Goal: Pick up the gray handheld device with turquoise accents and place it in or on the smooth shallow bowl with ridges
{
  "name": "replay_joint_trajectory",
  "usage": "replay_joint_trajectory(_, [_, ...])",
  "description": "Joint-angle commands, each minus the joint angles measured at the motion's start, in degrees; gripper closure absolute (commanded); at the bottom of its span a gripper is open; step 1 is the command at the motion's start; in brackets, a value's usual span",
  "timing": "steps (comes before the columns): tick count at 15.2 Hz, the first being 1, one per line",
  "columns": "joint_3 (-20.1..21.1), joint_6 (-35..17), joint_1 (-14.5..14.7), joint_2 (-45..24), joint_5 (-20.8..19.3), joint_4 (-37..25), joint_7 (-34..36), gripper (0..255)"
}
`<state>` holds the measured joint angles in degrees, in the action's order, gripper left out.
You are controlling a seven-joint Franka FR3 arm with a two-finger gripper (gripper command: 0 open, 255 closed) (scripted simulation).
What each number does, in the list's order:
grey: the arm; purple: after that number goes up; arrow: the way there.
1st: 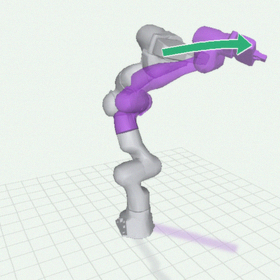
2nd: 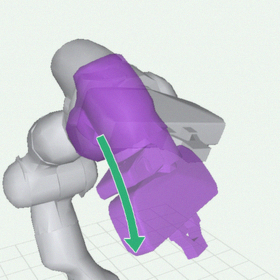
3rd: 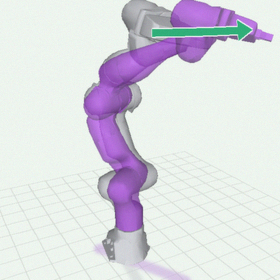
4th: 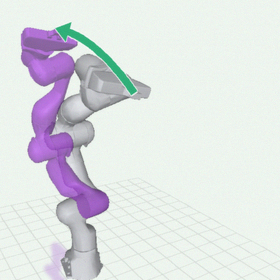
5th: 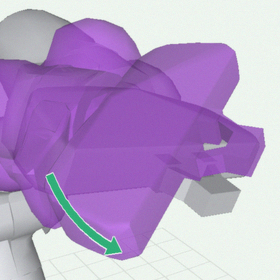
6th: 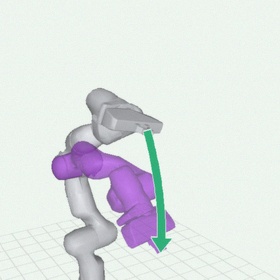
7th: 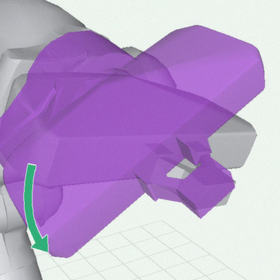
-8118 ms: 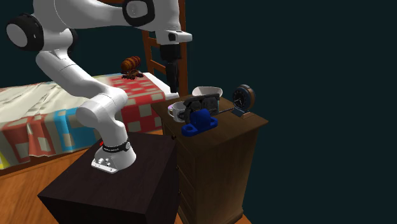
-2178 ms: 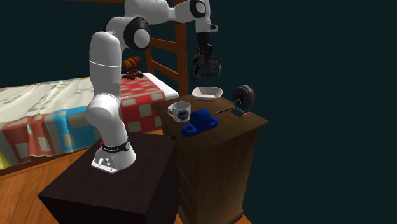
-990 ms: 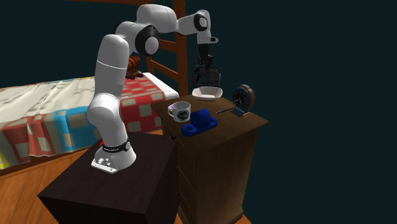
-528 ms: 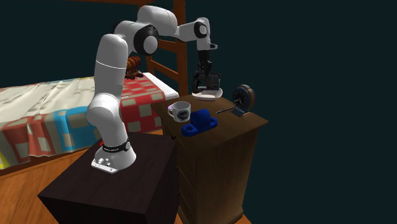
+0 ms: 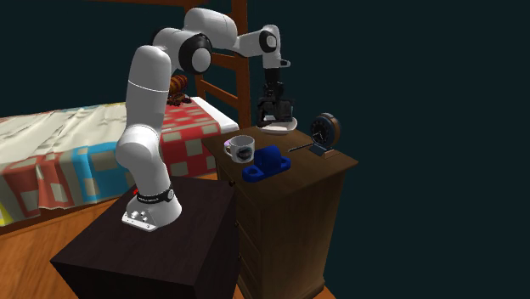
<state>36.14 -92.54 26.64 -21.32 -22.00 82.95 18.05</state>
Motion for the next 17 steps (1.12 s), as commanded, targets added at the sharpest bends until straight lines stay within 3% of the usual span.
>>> replay_joint_trajectory(1, [0.0, 0.0, 0.0, 0.0, 0.0, 0.0, 0.0, 0])
replay_joint_trajectory(5, [0.0, 0.0, 0.0, 0.0, 0.0, 0.0, 0.0, 0])
replay_joint_trajectory(9, [0.2, 8.3, 3.0, -2.2, -1.0, -10.3, -0.4, 0])
replay_joint_trajectory(17, [0.1, 8.3, 3.0, -2.2, -1.0, -10.3, -0.4, 0])
